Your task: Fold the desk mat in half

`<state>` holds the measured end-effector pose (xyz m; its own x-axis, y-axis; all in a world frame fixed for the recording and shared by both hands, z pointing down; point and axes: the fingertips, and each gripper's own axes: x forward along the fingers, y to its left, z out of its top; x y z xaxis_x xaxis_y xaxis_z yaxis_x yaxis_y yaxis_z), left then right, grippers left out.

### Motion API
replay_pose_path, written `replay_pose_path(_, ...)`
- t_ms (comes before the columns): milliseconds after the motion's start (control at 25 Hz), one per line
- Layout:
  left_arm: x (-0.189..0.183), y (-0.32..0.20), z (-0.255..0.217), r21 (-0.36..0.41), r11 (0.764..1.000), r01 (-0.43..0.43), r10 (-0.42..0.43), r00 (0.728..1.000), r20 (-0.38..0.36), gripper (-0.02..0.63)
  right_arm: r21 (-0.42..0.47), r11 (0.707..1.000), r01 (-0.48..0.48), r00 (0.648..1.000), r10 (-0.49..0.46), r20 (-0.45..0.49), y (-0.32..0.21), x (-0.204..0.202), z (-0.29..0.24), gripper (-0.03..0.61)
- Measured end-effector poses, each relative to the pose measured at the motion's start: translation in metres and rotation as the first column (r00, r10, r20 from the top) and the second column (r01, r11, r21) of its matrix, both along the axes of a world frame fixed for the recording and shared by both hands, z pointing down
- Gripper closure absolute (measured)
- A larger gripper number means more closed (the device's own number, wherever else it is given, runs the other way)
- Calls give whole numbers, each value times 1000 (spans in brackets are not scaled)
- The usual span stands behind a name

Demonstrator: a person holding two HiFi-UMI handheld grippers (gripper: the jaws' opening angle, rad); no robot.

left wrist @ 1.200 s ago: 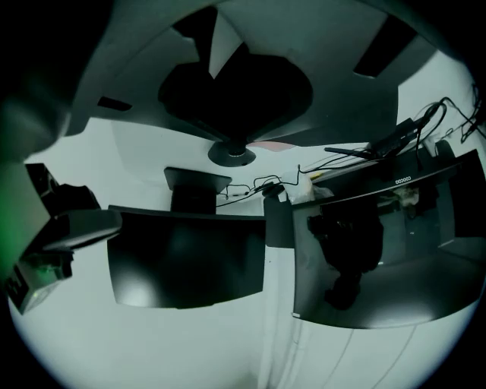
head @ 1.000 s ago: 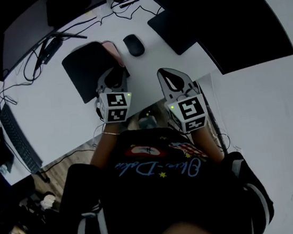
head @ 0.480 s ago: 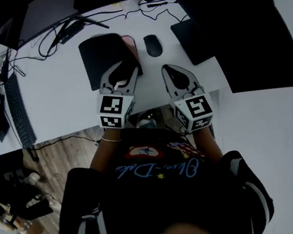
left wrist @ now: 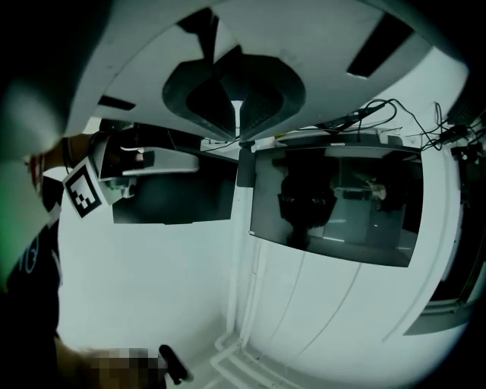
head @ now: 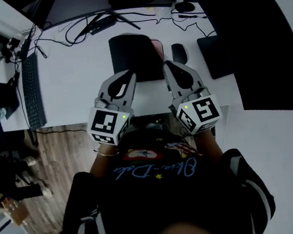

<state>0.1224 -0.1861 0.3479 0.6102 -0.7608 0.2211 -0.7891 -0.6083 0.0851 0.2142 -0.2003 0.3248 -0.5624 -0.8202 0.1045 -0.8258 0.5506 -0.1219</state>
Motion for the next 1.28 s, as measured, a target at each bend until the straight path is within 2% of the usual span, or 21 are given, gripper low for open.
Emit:
replay_pose_path(80, -13, 4, -5, -2, 1000, 9, -9, 1000, 16, 598, 0, 999, 35, 999, -35, -6, 0, -17, -4, 578)
replay_pose_path(240, -29, 10, -11, -2, 1000, 23, -23, 1000, -5, 598, 0, 996, 84, 996, -84, -37, -2, -41, -6, 578)
replay_pose_path(520, -59, 9, -10, -9, 996, 84, -84, 996, 1, 598, -12, 991, 134, 988, -134, -76, -3, -67, -1, 578)
replay_pose_path(880, -72, 8, -14, -7, 994, 105, -105, 994, -15, 598, -16, 987, 162, 982, -163, -100, -5, -72, 1, 578)
replay_pose_path(1280, -76, 10, -12, -1, 993, 117, -117, 993, 11, 598, -22, 984, 179, 980, -181, -82, -5, -77, 3, 578)
